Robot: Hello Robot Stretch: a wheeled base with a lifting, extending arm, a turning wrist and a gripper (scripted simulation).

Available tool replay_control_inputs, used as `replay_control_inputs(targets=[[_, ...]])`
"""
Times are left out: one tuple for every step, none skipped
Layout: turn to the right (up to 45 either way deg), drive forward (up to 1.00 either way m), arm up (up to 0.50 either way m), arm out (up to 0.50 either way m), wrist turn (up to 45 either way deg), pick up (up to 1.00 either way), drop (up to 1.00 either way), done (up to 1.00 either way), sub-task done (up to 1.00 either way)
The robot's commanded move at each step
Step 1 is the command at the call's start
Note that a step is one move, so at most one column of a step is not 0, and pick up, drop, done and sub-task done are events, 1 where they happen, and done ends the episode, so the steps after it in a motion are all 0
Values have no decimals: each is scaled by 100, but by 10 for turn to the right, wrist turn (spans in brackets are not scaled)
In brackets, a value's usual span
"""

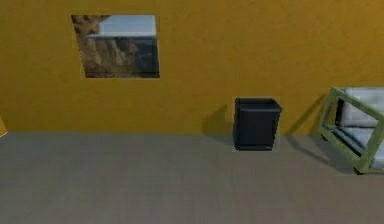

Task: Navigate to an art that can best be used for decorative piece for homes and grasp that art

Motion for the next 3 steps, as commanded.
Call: replay_control_inputs(targets=[[450,0,0,0,0,0,0,0,0],[450,0,0,0,0,0,0,0,0],[0,5,0,0,0,0,0,0,0]])
